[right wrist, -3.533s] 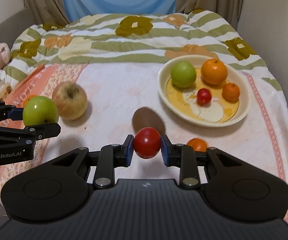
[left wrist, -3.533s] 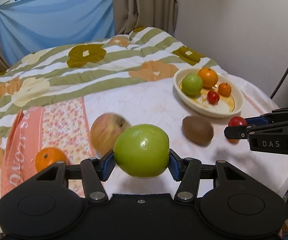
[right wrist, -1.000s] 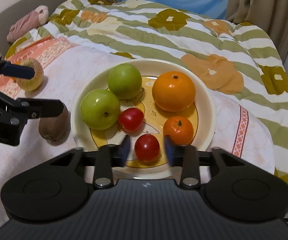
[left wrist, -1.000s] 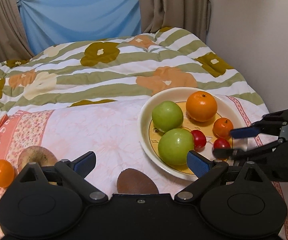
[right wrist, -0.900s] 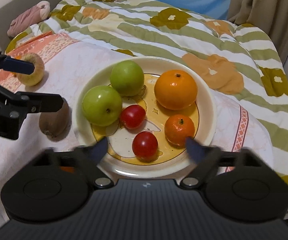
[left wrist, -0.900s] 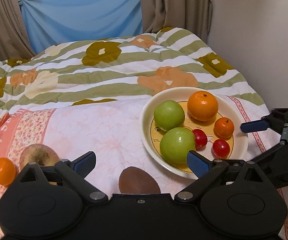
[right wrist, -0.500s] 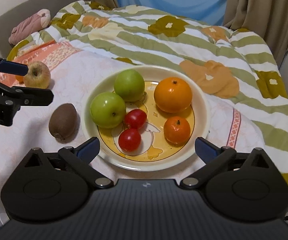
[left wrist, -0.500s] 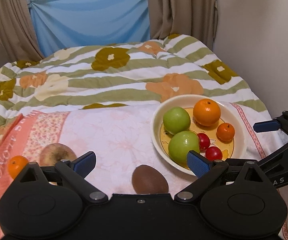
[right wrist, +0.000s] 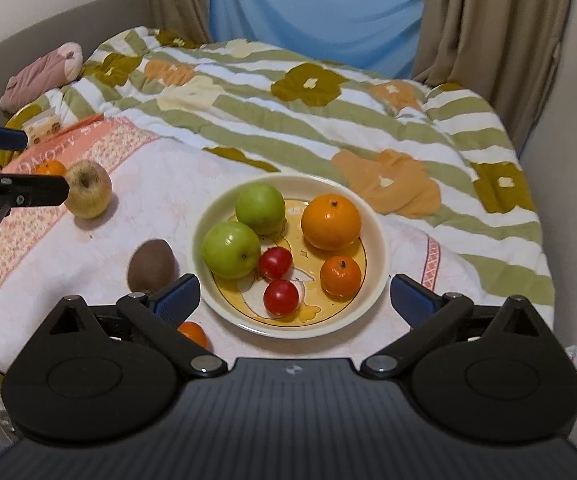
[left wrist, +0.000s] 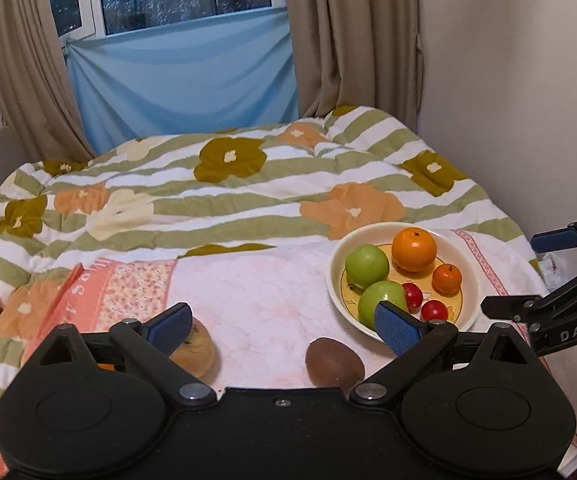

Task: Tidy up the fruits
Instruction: 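Withdraw both grippers from the bowl toward the red apple and kiwi, then grasp red apple with left gripper while right closes on brown kiwi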

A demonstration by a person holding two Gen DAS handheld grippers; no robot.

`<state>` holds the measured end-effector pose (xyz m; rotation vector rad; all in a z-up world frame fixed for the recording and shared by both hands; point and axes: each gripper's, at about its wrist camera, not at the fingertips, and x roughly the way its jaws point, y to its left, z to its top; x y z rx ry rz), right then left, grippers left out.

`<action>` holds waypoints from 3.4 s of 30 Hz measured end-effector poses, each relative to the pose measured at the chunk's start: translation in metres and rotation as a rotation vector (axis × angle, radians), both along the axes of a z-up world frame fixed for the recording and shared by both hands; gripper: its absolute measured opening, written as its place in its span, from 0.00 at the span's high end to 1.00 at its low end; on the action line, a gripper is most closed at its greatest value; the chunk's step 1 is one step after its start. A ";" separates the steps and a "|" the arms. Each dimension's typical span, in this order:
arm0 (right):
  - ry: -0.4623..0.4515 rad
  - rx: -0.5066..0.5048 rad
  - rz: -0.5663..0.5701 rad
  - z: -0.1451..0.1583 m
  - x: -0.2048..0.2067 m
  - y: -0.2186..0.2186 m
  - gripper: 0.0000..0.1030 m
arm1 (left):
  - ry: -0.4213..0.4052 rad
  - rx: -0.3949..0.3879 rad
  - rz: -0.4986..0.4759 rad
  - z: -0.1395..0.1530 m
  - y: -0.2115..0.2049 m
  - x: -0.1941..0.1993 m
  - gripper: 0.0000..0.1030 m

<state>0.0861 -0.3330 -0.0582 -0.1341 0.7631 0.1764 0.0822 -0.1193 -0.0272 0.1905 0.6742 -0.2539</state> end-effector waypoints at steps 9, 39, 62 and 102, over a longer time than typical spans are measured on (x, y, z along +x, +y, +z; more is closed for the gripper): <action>-0.010 0.041 -0.085 0.032 -0.023 0.040 0.00 | -0.028 -0.008 -0.035 0.021 0.045 -0.009 0.03; 0.045 0.092 -0.353 -0.051 0.006 0.178 0.00 | 0.063 0.026 -0.215 -0.064 0.142 0.063 0.03; 0.078 0.116 -0.524 -0.105 0.043 0.181 0.00 | 0.268 -0.151 -0.143 -0.116 0.131 0.132 0.13; 0.094 0.086 -0.387 -0.125 0.069 0.172 0.23 | 0.271 -0.281 -0.135 -0.105 0.148 0.124 0.25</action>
